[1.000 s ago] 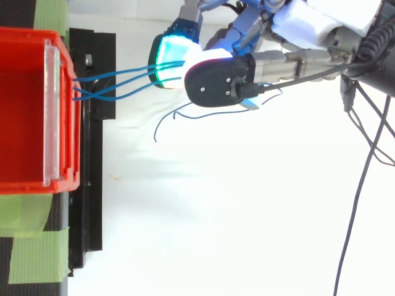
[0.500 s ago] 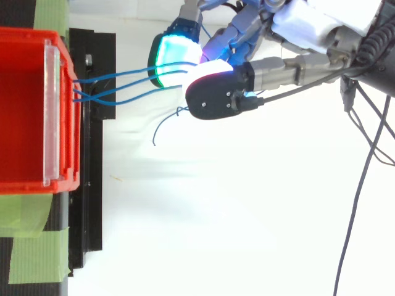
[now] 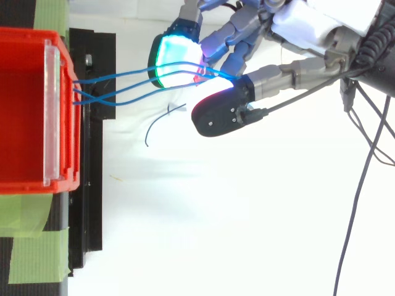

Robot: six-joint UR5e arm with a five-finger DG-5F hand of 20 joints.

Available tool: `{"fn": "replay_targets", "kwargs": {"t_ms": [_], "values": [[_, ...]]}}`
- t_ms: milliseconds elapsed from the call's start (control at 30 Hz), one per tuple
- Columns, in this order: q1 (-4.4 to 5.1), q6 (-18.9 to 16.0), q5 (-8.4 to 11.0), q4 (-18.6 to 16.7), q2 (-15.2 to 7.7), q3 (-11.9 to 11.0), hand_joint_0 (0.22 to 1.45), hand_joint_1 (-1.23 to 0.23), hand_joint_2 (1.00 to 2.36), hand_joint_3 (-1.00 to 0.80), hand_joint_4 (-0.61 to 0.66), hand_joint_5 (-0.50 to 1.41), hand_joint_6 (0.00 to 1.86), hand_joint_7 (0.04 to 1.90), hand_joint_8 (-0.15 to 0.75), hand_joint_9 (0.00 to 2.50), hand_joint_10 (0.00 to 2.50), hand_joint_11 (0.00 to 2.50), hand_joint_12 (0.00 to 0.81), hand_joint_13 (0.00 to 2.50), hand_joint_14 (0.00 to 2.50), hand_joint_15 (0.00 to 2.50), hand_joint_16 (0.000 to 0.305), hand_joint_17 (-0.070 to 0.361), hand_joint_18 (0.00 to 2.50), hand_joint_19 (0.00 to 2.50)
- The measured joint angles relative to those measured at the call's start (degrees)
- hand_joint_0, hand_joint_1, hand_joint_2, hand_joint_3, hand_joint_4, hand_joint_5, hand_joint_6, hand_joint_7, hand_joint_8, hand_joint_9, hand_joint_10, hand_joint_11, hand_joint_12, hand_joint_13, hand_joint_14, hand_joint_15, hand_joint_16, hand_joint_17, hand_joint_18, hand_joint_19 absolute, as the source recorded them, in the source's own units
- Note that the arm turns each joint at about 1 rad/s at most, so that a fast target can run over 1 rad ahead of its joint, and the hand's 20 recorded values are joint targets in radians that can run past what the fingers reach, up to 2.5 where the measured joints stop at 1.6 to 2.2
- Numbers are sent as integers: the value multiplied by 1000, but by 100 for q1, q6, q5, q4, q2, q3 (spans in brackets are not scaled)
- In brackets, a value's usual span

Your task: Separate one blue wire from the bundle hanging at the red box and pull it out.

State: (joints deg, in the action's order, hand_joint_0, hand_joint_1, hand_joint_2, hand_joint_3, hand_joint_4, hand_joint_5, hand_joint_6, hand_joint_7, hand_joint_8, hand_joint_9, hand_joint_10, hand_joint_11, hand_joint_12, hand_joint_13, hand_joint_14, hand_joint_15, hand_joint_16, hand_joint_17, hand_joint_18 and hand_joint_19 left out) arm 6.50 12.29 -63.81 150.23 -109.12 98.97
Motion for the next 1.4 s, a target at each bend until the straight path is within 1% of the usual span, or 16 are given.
{"fn": "replay_targets", "kwargs": {"t_ms": [33,100,267,400,633,833,1033,1300,1400], "values": [[0,0,0,0,-1,0,566,-782,1003,-461,231,-205,878,928,381,1138,13,1267,392,1476,8,1448,55,124,803,612],[0,0,0,-4,-1,0,573,-727,1004,-450,225,-198,875,929,381,1167,13,1274,386,1492,7,1458,55,123,810,626],[0,1,0,-11,0,0,588,-681,1007,-422,221,-192,875,929,377,1182,13,1281,375,1498,7,1465,54,122,817,636],[3,1,0,-10,1,0,602,-694,1014,-335,200,-186,884,947,383,1209,13,1282,377,1503,7,1464,53,120,822,631],[6,1,0,-4,-1,0,603,-709,1018,-248,153,-182,900,954,385,1218,13,1295,377,1505,7,1472,53,119,825,638],[7,1,0,-10,0,0,601,-766,1019,-192,130,-186,907,955,386,1210,16,1291,385,1493,8,1463,53,120,828,647],[8,1,0,-12,0,0,608,-838,1022,-140,195,-203,905,964,369,1126,14,1253,377,1453,9,1467,55,124,807,621],[9,1,0,-12,-1,0,642,-942,1020,-207,213,-239,913,958,349,961,13,1253,382,1399,11,1439,57,128,789,560],[9,1,0,-12,2,0,650,-953,1019,-242,220,-243,912,953,348,921,13,1236,385,1386,11,1437,57,129,790,552]]}}
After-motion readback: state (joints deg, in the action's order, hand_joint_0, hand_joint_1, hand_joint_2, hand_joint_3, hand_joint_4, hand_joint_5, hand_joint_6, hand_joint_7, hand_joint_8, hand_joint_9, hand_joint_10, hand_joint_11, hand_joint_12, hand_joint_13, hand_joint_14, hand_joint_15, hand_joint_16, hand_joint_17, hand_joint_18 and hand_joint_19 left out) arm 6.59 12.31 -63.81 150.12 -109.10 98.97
